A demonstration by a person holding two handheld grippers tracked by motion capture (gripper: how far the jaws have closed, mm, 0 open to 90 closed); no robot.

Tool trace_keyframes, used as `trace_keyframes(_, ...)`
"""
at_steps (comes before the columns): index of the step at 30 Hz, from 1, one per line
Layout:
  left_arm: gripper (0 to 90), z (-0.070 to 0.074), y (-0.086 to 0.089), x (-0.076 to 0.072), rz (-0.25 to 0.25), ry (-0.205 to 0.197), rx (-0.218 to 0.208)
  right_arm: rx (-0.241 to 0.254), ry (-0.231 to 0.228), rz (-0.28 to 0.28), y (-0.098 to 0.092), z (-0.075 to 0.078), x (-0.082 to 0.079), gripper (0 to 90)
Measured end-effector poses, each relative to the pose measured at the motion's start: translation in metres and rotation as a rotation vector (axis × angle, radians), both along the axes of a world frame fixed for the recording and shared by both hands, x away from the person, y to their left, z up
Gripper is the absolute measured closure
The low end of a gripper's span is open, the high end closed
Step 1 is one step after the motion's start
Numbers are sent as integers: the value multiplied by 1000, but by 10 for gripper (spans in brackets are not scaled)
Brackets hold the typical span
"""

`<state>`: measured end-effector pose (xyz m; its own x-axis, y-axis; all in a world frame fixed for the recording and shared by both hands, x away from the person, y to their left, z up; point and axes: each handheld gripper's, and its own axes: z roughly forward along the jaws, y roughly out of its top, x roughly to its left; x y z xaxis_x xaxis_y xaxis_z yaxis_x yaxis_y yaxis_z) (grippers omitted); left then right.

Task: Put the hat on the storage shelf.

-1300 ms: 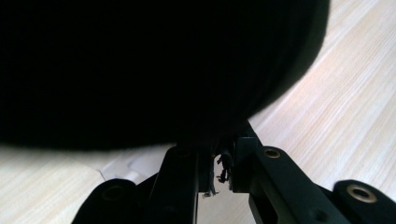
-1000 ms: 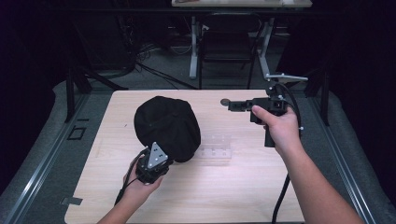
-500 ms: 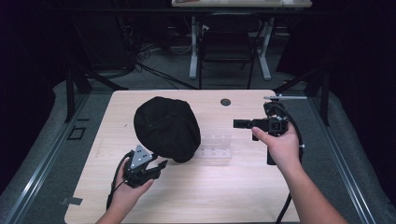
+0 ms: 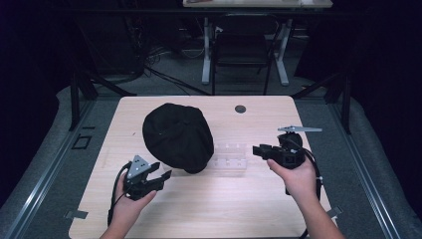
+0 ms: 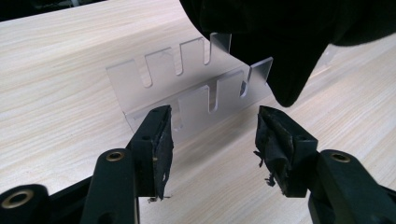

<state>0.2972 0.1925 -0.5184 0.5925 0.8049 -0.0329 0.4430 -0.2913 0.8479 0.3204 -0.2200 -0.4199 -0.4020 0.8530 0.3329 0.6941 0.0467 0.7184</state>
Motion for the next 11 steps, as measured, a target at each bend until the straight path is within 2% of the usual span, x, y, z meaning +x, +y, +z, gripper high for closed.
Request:
trace_keyframes(2, 462, -3, 0, 0, -5, 3, -1, -4, -9, -7, -1, -10, -5, 646)
trace_keyframes(6, 462, -8, 0, -1, -14, 7, 9, -23, -14, -16, -1, -20, -9, 641)
trace_keyframes(9, 462, -8, -3, -2, -28, -4, -9, -60, -48, -36, -3, -32, -14, 617)
trace_keyframes(11, 462, -6, -8, -2, -41, -8, -16, -57, -53, -39, -4, -34, -16, 607)
